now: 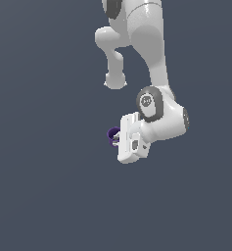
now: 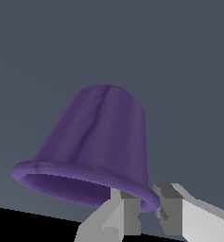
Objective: Pick up the object and move it to a goal position.
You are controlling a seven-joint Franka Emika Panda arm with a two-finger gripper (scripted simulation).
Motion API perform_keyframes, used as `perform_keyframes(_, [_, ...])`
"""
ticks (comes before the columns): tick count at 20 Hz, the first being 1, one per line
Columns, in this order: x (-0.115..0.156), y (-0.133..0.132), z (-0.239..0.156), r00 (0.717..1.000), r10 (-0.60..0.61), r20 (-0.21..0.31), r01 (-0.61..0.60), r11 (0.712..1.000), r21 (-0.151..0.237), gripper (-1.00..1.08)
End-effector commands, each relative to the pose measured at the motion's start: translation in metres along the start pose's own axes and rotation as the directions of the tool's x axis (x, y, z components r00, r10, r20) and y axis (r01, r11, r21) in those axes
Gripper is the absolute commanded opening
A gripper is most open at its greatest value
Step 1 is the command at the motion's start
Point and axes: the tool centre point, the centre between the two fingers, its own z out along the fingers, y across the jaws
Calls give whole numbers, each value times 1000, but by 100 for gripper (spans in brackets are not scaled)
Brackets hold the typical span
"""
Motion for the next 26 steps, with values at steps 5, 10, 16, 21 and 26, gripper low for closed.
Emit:
perform_keyframes(5, [-4, -32, -72, 1000, -1, -1, 1, 1000, -2, -100])
perform_keyframes(10, [-6, -56, -127, 1000, -2, -1, 2, 1000, -2, -100])
perform_keyframes(16, [-8, -83, -190, 1000, -2, -2, 2, 1000, -1, -100])
perform_keyframes(21, [-10, -98, -230, 1000, -1, -3, 1, 1000, -1, -100])
perform_keyframes(26, [-11, -107, -255, 1000, 1, -3, -1, 1000, -1, -100])
